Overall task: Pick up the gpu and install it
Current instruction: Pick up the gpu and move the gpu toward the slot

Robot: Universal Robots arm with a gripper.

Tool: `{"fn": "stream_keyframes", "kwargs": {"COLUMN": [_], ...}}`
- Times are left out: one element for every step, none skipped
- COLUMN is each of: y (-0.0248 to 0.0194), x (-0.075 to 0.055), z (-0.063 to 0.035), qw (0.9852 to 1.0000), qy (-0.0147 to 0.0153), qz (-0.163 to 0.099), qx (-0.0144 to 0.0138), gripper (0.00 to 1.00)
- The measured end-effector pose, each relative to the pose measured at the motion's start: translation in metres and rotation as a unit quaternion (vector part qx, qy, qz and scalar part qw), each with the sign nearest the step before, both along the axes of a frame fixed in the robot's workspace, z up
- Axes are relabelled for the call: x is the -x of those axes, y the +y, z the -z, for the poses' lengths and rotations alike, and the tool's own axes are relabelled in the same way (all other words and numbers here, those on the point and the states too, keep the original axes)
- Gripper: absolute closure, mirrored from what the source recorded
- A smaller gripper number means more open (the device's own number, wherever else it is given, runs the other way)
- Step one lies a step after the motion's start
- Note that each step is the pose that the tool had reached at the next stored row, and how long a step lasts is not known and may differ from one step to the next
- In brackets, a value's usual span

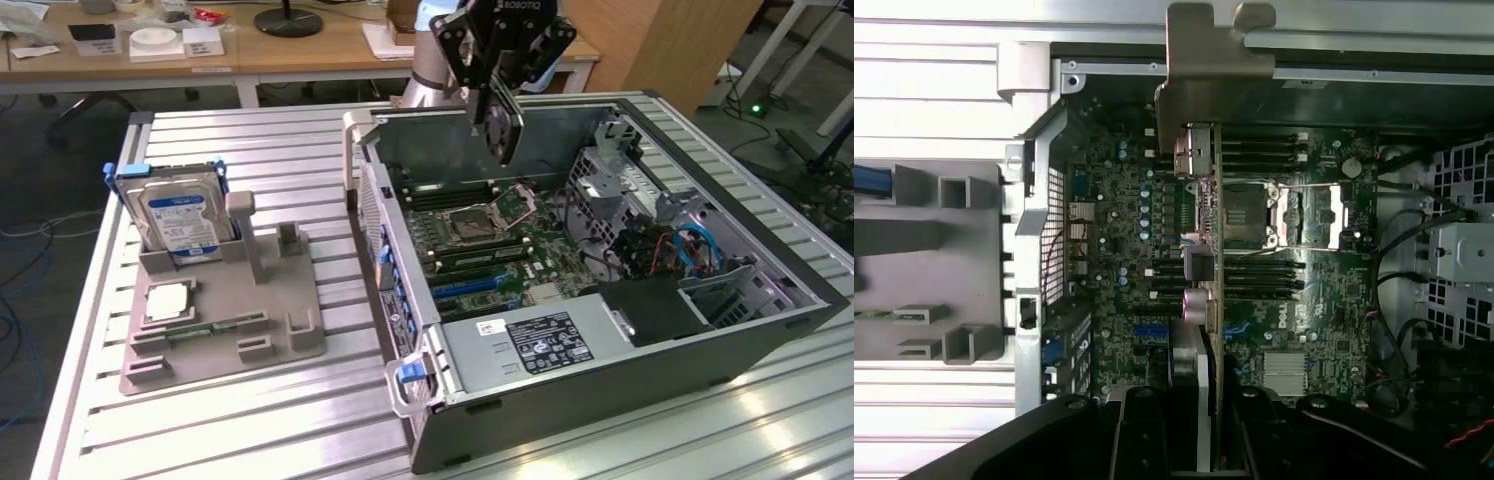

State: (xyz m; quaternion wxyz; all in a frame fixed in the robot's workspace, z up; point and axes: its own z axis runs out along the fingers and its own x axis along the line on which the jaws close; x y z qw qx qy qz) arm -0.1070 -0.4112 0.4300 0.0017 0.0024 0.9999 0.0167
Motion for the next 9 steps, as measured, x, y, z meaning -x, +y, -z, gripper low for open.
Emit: {"fn": "stream_keyframes", "kwargs": {"y": [0.0, 0.0, 0.0, 0.0, 0.0, 0.0, 0.0, 0.0, 0.0], "x": [-0.002, -0.004, -0.006, -0.007, -0.009, -0.011, -0.013, -0.015, -0.017], "z": [0.0, 0.0, 0.0, 0.0, -0.0001, 0.0, 0.0, 0.0, 0.0], "qw": [1.0, 1.0, 1.0, 1.0, 1.0, 1.0, 1.0, 1.0, 1.0], "qy": [0.0, 0.0, 0.0, 0.0, 0.0001, 0.0, 0.0, 0.0, 0.0], "qz": [0.0, 0.0, 0.0, 0.0, 0.0, 0.0, 0.0, 0.0, 0.0], "qx": [0.0, 0.0, 0.0, 0.0, 0.0001, 0.0, 0.0, 0.0, 0.0001], "gripper": [0.72, 0.72, 0.72, 0.72, 0.72, 0.72, 0.72, 0.72, 0.72]}}
